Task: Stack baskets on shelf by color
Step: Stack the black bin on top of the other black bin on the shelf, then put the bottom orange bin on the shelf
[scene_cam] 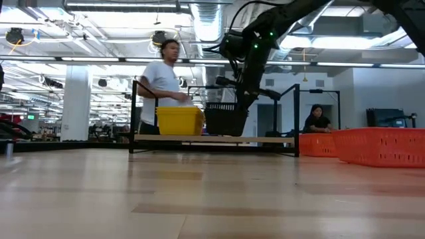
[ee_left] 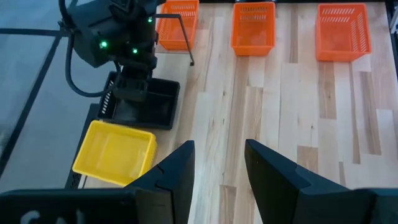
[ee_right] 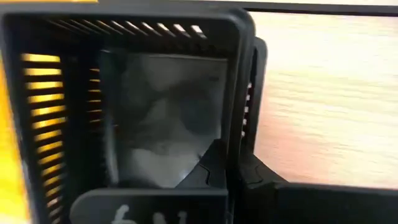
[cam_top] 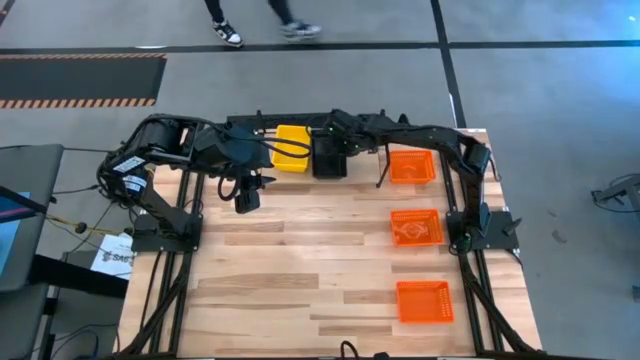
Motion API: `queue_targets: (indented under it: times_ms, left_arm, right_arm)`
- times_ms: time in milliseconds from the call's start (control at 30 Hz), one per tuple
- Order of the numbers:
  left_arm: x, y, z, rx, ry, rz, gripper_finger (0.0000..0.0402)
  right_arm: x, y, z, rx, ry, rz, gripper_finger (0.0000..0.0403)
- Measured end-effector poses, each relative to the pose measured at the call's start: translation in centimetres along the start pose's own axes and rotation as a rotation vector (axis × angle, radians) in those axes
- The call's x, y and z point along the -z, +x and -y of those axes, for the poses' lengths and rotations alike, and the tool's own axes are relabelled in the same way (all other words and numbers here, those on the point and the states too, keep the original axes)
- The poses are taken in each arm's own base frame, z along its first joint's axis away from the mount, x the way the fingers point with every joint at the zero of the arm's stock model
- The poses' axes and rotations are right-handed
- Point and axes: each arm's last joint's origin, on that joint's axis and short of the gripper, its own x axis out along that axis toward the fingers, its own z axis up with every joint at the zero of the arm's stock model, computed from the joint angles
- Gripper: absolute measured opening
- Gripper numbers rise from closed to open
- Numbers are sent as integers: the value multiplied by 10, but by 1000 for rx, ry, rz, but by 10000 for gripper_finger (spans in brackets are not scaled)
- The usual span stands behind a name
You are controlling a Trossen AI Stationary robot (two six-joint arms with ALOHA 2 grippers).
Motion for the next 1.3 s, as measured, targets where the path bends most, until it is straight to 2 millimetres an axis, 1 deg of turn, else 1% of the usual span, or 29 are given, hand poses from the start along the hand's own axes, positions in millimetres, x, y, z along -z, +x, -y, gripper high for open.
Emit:
queue_targets:
  times_ms: [100, 233, 567, 733, 900, 1033, 1167, 1300]
  left_arm:
    - [0, 0, 0, 0, 2, 0, 130]
    - [0, 0, 0, 0, 1, 0, 130]
    - [0, 0, 0, 0, 1, 0, 130]
    - [0, 0, 0, 0, 1, 0, 130]
    - [0, 0, 0, -1, 0, 0, 130]
    - [0, 0, 0, -1, -4, 0, 130]
    - [0, 0, 0, -1, -21, 0, 130]
    - [0, 0, 0, -1, -27, 0, 130]
  right_arm:
    - [1, 3, 1, -4, -1, 0, 3]
    - [-3, 4, 2, -18, -39, 11, 10]
    - [-5, 4, 2, -26, -96, 25, 98]
    - [-7, -2, 0, -34, -134, 34, 133]
    - [-21, -21, -12, -80, -191, 85, 164]
    - [-36, -44, -24, -106, -237, 170, 180]
    - [-48, -66, -30, -91, -273, 231, 184]
    - [-53, -82, -33, -76, -302, 257, 179]
